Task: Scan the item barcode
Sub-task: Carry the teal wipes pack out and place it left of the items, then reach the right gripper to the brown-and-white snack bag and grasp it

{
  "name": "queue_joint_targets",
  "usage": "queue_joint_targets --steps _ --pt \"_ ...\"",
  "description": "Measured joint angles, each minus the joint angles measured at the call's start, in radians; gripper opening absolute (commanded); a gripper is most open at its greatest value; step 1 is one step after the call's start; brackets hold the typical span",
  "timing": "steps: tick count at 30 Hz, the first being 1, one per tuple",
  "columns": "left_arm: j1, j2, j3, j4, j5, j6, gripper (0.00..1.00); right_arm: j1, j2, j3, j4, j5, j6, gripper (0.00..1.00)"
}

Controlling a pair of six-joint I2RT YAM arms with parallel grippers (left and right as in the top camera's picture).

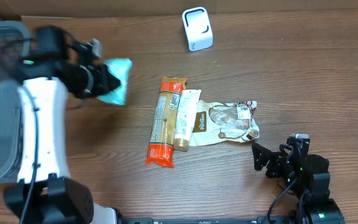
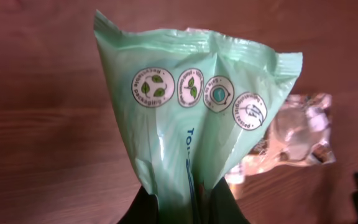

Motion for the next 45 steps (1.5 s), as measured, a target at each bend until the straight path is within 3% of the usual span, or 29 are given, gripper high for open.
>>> queue_joint_targets --steps 4,6,7,8,10,18,23,36,41,45 --pt "-0.063 0.006 -0.222 0.190 -0.034 -0.030 0.05 0.000 0.000 0.000 0.000 0.000 0.000 1.00" --pt "-0.083 0.009 -0.315 0.278 -0.047 -0.042 0.14 0.000 0.000 0.000 0.000 0.000 0.000 1.00" --pt "-0.091 0.010 -0.360 0.320 -0.056 -0.042 0.31 0.000 0.000 0.000 0.000 0.000 0.000 1.00" --pt "-0.097 0.010 -0.394 0.351 -0.064 -0.042 0.57 0.000 0.000 0.000 0.000 0.000 0.000 1.00" --pt "-0.101 0.010 -0.448 0.398 -0.085 -0.050 0.98 0.000 0.000 0.000 0.000 0.000 0.000 1.00" --pt "-0.101 0.010 -0.484 0.469 -0.137 -0.063 1.00 0.000 0.000 0.000 0.000 0.000 0.000 1.00" --pt "-0.101 0.010 -0.424 0.378 -0.143 -0.063 1.00 0.000 0.000 0.000 0.000 0.000 0.000 1.00" --pt "-0.101 0.006 0.325 -0.165 -0.148 0.018 1.00 0.000 0.000 0.000 0.000 0.053 0.000 1.00" --pt "-0.101 -0.030 0.550 -0.266 -0.148 0.046 1.00 0.000 0.000 0.000 0.000 0.098 0.000 1.00" --pt "-0.101 -0.100 0.618 -0.277 -0.148 0.058 1.00 0.000 0.000 0.000 0.000 0.144 0.000 1.00"
